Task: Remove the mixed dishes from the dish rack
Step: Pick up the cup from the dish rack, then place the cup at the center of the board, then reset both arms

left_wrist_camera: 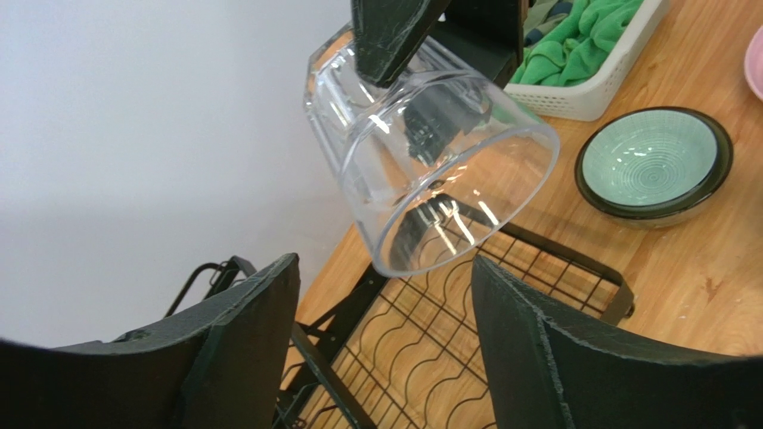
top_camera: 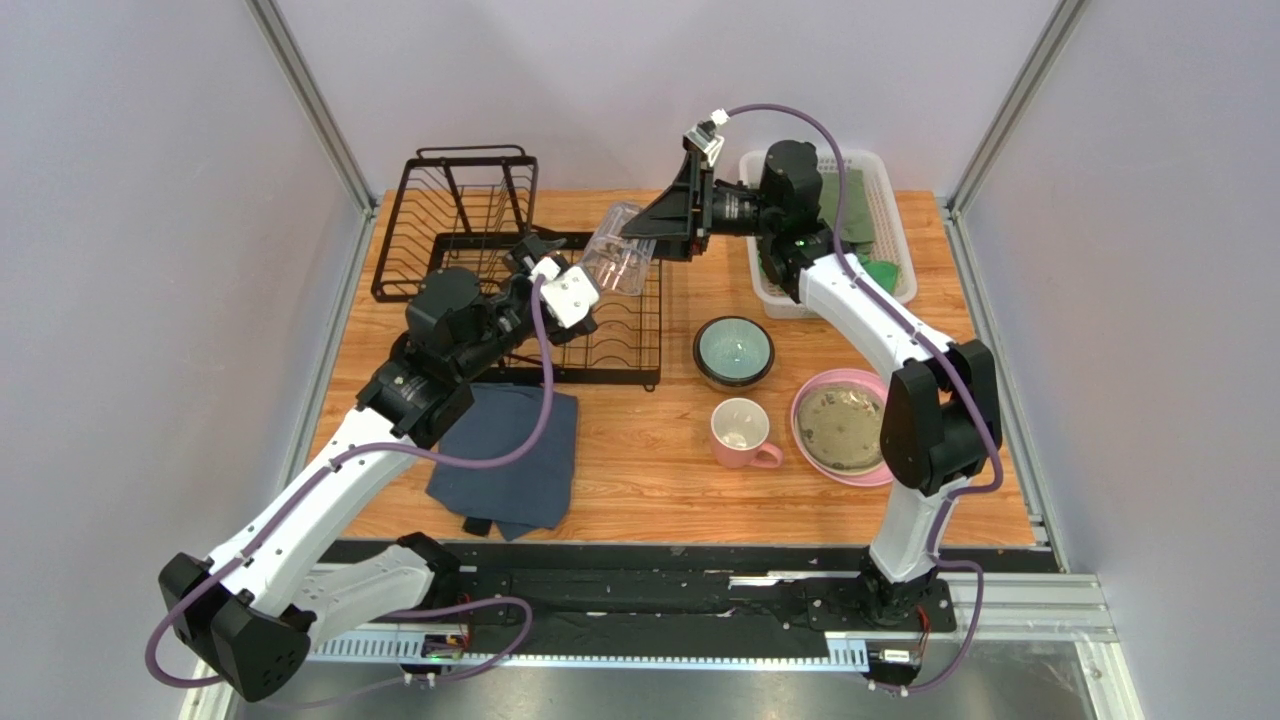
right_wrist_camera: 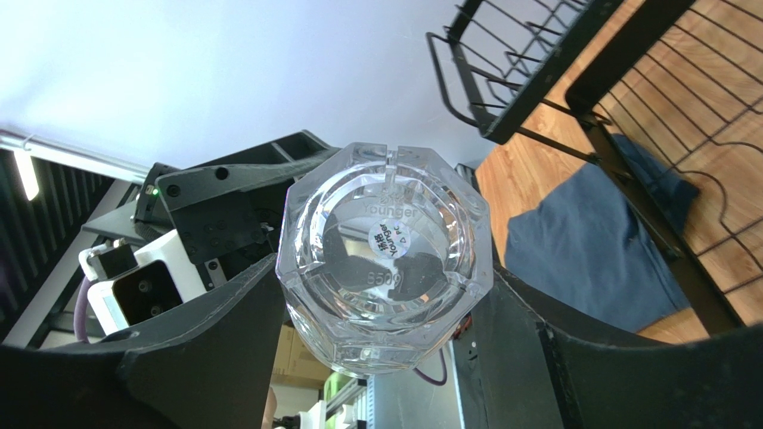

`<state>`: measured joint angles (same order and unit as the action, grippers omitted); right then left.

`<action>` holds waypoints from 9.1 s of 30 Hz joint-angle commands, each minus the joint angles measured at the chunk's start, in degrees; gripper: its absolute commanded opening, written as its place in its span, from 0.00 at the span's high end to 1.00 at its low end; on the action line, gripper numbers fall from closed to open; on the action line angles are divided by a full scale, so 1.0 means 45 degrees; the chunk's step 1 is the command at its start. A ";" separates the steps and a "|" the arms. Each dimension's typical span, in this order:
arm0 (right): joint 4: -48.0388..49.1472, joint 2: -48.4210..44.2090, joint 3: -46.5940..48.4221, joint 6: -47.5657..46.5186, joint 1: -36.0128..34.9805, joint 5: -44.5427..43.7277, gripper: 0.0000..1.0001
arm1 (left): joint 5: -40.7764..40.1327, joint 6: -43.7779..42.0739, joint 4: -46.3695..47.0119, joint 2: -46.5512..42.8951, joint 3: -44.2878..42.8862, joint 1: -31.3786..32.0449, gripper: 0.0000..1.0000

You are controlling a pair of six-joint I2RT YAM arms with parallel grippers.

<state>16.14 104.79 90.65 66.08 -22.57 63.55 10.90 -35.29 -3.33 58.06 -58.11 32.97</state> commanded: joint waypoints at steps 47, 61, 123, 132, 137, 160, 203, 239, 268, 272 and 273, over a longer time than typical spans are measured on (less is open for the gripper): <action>0.1489 0.0482 0.0128 0.1212 -0.0864 0.0565 0.10 | 0.0040 0.0635 0.0682 -0.1399 0.0334 0.0114 1.00; 0.2136 0.0775 0.0929 0.2073 -0.0221 0.0898 0.04 | 0.0644 -0.0321 -0.0176 -0.2063 0.0940 0.0114 1.00; -1.1634 -0.2896 0.0423 -1.1697 0.3179 -0.5197 0.02 | -0.1445 0.0537 -1.7072 1.3835 -1.1638 0.4216 1.00; -1.1634 -0.3131 0.0090 -1.1814 0.3452 -0.4982 0.02 | -0.1386 0.0615 -1.6915 1.4128 -1.1287 0.4216 1.00; -1.1634 -0.3209 -0.0008 -1.1814 0.3511 -0.4923 0.02 | -0.1347 0.0654 -1.6876 1.4187 -1.1228 0.4216 1.00; -1.1614 -0.3131 -0.0223 -1.1697 0.3706 -0.4591 0.02 | -0.1152 0.0654 -1.6584 1.4440 -1.0818 0.4236 0.91; -1.1750 -0.3599 -0.0653 -1.2048 0.3960 -0.5136 0.01 | -0.2402 0.0713 -1.6115 1.2511 -1.1833 0.4158 0.44; -1.0950 -0.8620 -0.2255 -1.5467 0.3941 -1.4102 0.00 | -0.5019 0.3348 -0.5646 -0.0461 -0.5056 -0.2990 0.01; -1.0794 -0.8483 -0.1434 -1.5623 0.3941 -1.4942 0.05 | -0.4355 0.5420 -0.3576 -0.0930 -0.3475 -0.4925 0.01; -1.0833 -0.8386 -0.1336 -1.5604 0.3941 -1.4942 0.06 | -0.4238 0.5498 -0.3537 -0.0911 -0.3435 -0.4983 0.01; -1.0872 -0.8366 -0.1298 -1.5603 0.3941 -1.4923 0.06 | -0.4238 0.5517 -0.3537 -0.0911 -0.3435 -0.4983 0.01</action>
<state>-34.85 67.00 81.91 -3.31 -5.04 -2.96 -9.02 -12.29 -21.82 54.76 -73.73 11.14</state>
